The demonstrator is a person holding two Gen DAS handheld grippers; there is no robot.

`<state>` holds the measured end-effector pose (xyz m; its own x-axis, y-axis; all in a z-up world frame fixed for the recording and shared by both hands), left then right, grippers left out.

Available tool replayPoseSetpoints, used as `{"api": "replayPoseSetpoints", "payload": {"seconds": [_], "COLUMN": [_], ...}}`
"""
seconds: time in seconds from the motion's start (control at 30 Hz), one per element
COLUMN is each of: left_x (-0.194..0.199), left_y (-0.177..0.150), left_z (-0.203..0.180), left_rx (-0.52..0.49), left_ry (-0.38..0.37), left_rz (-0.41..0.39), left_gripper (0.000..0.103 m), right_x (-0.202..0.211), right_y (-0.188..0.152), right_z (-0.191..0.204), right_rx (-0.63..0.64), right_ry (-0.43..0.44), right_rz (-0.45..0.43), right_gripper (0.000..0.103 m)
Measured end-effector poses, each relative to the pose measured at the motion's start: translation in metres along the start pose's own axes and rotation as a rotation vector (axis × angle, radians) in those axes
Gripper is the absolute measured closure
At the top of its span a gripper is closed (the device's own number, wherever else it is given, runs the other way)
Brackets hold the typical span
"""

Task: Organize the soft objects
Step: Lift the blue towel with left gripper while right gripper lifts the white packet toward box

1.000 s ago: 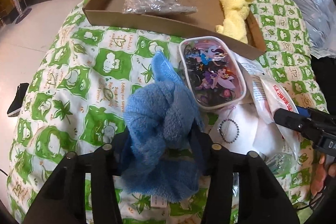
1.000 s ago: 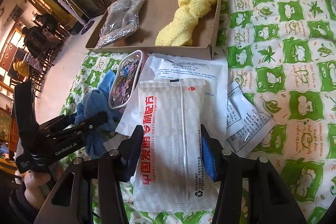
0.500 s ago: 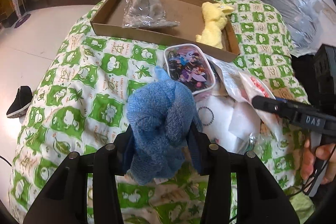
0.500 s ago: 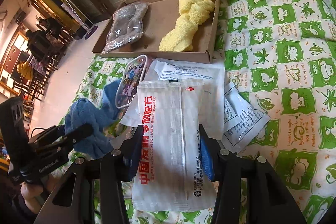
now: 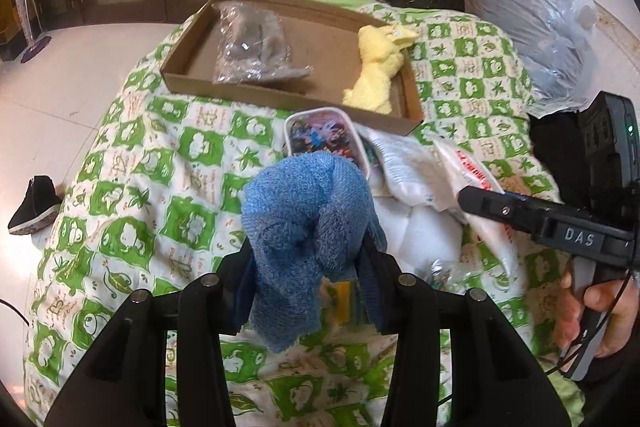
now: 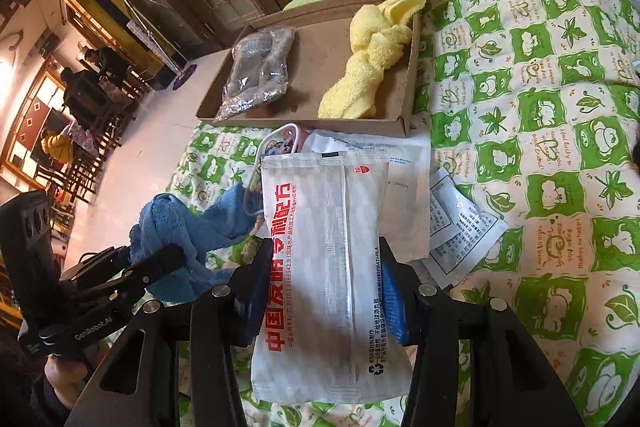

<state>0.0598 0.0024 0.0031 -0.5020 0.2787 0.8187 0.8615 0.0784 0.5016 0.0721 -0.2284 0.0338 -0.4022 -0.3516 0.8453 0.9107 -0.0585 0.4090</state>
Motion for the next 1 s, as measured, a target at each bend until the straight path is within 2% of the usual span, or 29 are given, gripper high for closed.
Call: {"api": "replayPoseSetpoints", "payload": {"seconds": [0.4,1.0], "left_x": [0.008,-0.001], "left_y": [0.019,0.043], "left_z": [-0.014,-0.024], "left_rx": [-0.034,-0.068], "left_ry": [-0.010,-0.002], "left_rz": [-0.026,-0.025], "left_gripper": [0.060,0.060], "right_x": [0.006,0.002], "right_y": [0.002,0.014], "right_z": [-0.008,-0.009], "right_rx": [-0.021,-0.004], "right_ry": [-0.009,-0.018], "right_rz": [-0.020,-0.020], "right_gripper": [0.056,0.056]}}
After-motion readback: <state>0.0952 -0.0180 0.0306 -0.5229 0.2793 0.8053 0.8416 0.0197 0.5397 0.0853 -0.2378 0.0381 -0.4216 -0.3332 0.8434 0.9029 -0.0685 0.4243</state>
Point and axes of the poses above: each gripper's, at about its wrist camera, not at the fingertips, and x roughly against the way its jaws point, z to its left, y to its top, the point moved 1 cm from there along -x, roughly the way its jaws point, and after that the axes turned 5 degrees about x, right-handed, at the moved point
